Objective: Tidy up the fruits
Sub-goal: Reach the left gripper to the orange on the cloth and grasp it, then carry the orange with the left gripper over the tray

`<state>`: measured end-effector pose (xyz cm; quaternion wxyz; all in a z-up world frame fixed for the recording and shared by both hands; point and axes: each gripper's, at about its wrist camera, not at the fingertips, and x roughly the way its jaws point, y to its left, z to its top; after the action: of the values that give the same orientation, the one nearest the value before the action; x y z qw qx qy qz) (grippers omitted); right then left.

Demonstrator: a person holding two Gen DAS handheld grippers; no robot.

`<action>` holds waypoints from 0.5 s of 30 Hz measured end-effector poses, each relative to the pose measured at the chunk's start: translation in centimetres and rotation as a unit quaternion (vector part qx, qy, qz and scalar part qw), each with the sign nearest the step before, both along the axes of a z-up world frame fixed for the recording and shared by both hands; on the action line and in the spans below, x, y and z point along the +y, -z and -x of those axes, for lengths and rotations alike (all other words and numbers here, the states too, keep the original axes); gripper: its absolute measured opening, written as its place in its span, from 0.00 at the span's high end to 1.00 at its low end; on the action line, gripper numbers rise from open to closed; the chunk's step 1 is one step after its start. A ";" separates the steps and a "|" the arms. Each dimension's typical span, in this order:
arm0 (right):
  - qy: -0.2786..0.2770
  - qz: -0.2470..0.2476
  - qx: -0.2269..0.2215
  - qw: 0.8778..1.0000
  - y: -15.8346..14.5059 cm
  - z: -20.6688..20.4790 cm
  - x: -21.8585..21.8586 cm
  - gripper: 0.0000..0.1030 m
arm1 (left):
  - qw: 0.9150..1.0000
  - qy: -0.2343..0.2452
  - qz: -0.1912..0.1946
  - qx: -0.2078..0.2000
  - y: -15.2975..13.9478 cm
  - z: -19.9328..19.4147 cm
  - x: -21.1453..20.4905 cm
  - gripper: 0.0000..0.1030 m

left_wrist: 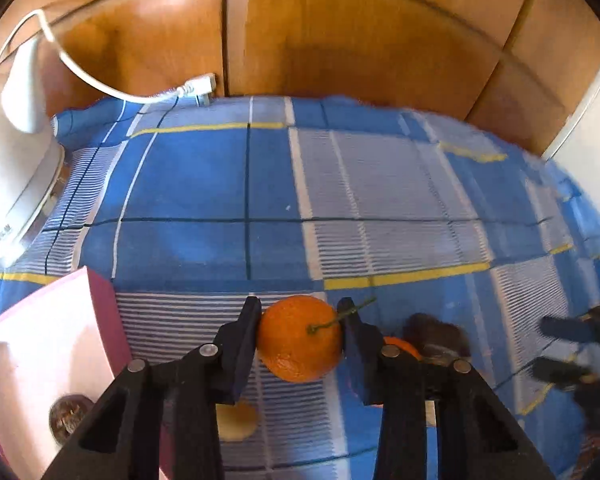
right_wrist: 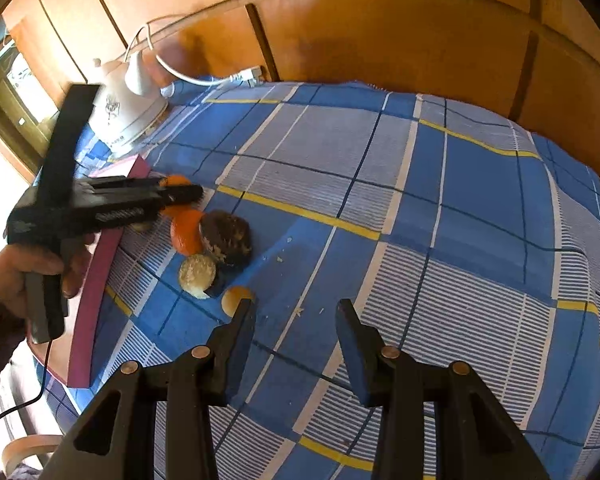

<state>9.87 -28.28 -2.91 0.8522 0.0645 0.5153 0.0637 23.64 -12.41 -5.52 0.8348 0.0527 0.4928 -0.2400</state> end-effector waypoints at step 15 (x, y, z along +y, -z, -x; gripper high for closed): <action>-0.089 0.012 -0.012 0.996 1.9 0.2 3.7 0.59 | 0.996 0.005 0.081 -0.049 -5.0 10.1 4.9 0.62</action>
<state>9.71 -24.55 -4.79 0.8501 0.0072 0.5092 0.1343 13.49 -7.54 -0.53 0.8581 -0.0013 0.4302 -0.2802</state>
